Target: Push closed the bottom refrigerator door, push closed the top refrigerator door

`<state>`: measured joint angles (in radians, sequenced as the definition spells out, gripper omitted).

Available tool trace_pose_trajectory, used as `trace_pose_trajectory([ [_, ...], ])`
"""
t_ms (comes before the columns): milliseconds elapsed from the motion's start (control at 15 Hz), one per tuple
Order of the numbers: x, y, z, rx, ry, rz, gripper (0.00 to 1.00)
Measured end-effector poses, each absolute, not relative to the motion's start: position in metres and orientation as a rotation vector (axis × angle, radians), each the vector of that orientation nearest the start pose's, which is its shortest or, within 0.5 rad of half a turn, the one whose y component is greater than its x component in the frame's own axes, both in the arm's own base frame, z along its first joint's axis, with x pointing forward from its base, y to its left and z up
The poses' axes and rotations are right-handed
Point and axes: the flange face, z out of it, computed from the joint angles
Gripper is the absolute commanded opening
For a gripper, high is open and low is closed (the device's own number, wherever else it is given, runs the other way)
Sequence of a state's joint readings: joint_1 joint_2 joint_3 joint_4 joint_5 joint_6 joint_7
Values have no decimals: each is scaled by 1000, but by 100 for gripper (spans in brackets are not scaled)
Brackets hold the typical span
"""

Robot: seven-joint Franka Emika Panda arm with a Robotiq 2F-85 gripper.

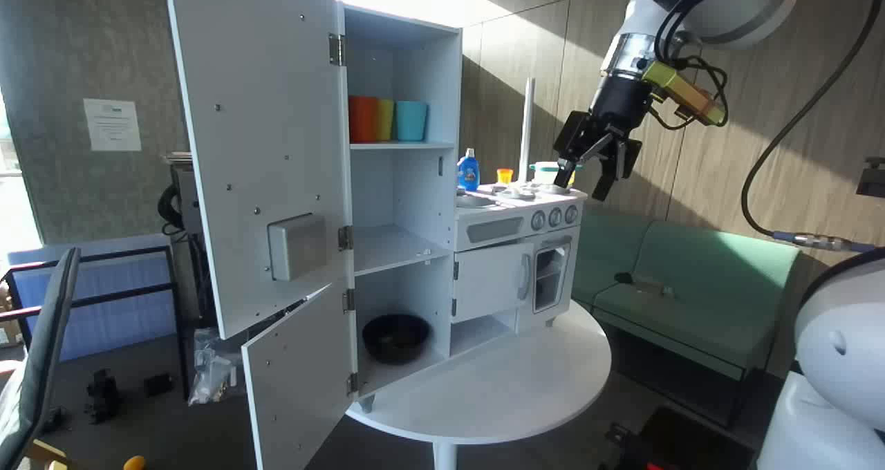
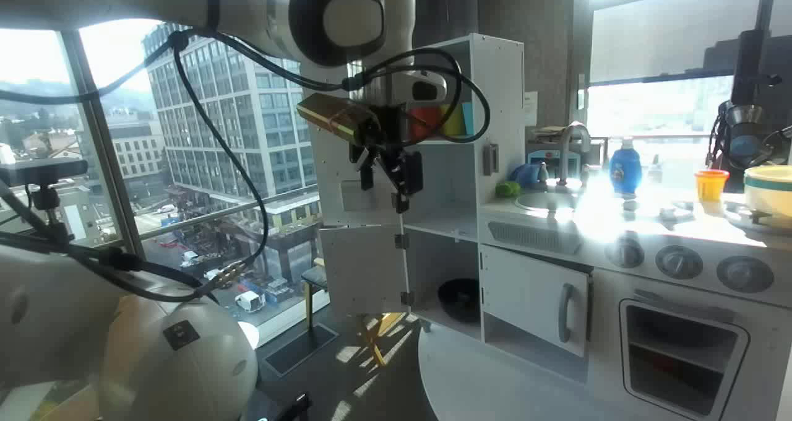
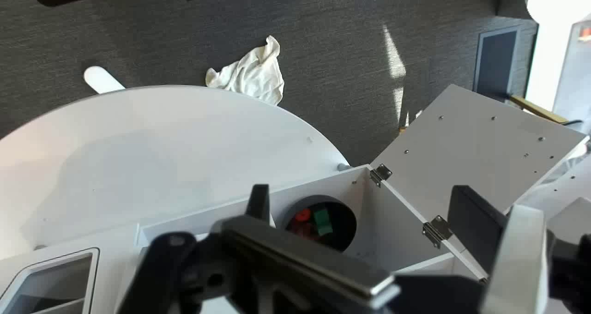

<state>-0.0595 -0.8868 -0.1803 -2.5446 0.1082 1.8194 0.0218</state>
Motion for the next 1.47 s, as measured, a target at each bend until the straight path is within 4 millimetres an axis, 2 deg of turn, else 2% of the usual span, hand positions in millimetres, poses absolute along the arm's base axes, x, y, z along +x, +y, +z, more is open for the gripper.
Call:
trace_pose_trajectory([
  [400, 294, -75, 561, -2878, 326, -281, 100],
  [600, 297, -66, 551, -2878, 309, -255, 100],
  [733, 305, -35, 529, -2867, 269, -190, 100],
  [933, 323, 28, 497, -2880, 244, -121, 100],
  [1200, 348, 106, 461, -2940, 371, -95, 100],
  [1467, 378, 156, 433, -2933, 562, -90, 100],
])
